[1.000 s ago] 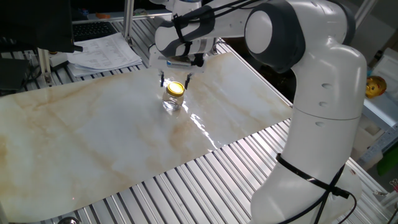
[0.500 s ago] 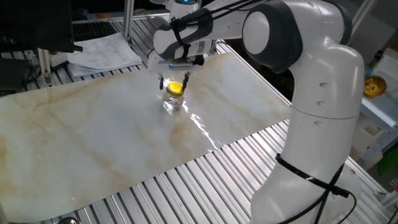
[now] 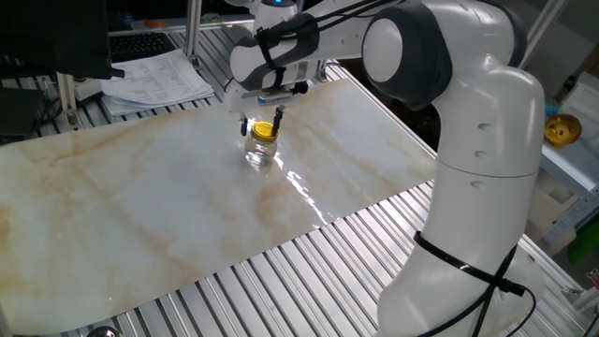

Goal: Screw the lid onto the jar

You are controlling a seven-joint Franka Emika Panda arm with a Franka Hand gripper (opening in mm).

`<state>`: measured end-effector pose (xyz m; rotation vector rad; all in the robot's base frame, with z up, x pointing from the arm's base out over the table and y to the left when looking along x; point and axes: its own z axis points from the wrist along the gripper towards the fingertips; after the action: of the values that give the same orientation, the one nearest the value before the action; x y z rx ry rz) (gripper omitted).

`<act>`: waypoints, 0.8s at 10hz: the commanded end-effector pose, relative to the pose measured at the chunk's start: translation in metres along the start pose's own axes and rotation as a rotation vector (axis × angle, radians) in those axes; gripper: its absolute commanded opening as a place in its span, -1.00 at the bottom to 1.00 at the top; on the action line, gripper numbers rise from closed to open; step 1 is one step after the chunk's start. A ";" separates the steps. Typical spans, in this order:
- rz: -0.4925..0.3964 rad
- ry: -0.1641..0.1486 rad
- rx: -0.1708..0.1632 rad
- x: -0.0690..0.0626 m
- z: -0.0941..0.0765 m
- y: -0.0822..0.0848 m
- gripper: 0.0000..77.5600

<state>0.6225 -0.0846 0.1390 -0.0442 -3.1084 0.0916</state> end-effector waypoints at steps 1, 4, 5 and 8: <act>-0.166 0.049 0.019 -0.013 -0.004 -0.010 1.00; -0.178 0.050 0.052 -0.015 -0.007 -0.013 1.00; -0.177 0.050 0.057 -0.015 -0.007 -0.013 1.00; -0.192 0.053 0.063 -0.016 -0.008 -0.014 1.00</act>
<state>0.6368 -0.0979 0.1464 0.2420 -3.0355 0.1743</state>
